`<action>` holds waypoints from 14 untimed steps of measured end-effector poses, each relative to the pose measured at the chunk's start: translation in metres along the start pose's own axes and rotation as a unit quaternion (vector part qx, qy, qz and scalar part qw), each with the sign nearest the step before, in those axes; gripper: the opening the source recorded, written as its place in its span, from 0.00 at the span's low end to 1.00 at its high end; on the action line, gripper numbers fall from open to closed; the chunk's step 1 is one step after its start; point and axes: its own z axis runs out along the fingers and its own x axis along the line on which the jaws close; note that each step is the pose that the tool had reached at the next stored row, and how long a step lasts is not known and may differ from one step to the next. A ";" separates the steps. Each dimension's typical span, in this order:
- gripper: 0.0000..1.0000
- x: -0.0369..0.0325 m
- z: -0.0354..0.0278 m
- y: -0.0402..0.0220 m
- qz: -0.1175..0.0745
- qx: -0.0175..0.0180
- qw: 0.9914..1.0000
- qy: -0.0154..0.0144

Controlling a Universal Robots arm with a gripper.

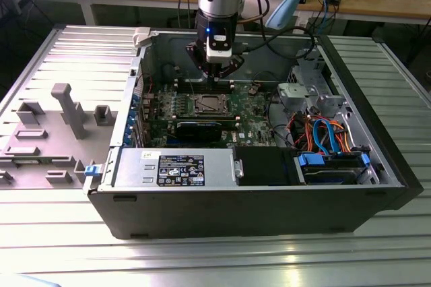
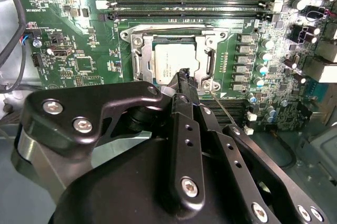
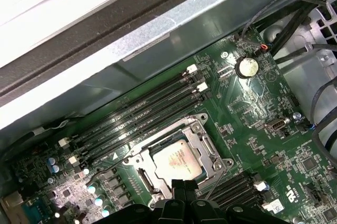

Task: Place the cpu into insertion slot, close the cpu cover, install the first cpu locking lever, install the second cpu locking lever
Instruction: 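Install the first cpu locking lever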

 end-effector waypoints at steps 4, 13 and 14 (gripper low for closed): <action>0.11 0.0000 0.0000 0.0000 -0.003 0.000 1.000 0.000; 0.11 0.0000 0.0000 0.0000 -0.008 0.000 1.000 0.000; 0.11 0.0000 0.0000 0.0000 -0.009 0.000 1.000 0.000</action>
